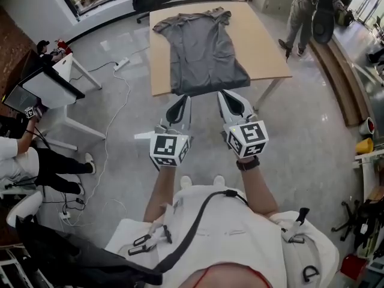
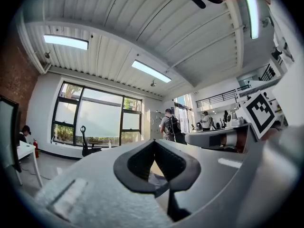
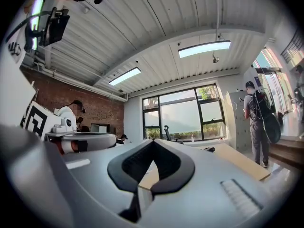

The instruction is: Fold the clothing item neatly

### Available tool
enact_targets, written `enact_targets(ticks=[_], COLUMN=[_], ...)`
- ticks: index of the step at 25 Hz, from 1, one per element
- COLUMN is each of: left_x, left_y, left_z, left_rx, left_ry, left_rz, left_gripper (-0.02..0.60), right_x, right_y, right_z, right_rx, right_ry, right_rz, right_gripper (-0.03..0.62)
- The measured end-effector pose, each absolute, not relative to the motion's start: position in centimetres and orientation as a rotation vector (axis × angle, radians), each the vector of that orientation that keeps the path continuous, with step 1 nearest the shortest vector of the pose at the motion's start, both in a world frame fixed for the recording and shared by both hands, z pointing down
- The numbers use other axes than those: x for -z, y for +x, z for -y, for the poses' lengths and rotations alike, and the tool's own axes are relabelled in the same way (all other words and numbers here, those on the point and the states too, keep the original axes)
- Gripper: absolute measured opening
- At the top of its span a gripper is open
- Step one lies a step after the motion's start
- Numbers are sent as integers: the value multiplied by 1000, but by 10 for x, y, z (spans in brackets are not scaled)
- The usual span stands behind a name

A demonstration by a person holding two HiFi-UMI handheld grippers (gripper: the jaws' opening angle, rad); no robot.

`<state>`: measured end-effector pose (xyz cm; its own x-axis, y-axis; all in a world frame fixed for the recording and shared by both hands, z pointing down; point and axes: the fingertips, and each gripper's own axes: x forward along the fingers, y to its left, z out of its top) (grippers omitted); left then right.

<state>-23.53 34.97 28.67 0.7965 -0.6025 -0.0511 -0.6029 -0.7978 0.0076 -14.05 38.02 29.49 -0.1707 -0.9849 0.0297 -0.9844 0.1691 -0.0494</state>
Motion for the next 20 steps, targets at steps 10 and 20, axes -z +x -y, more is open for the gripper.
enact_targets(ticks=[10, 20], left_x=[-299, -331], left_y=[-214, -202], left_z=[-356, -362], left_rx=[-75, 45], left_ry=[-3008, -2994], left_rz=[-1014, -1165], left_gripper=[2, 2], right_x=[-304, -343], right_y=[-124, -78], right_z=[-386, -388], right_rx=[141, 331], right_ry=[-2001, -1921], right_rz=[-2413, -2396], right_gripper=[-2, -2])
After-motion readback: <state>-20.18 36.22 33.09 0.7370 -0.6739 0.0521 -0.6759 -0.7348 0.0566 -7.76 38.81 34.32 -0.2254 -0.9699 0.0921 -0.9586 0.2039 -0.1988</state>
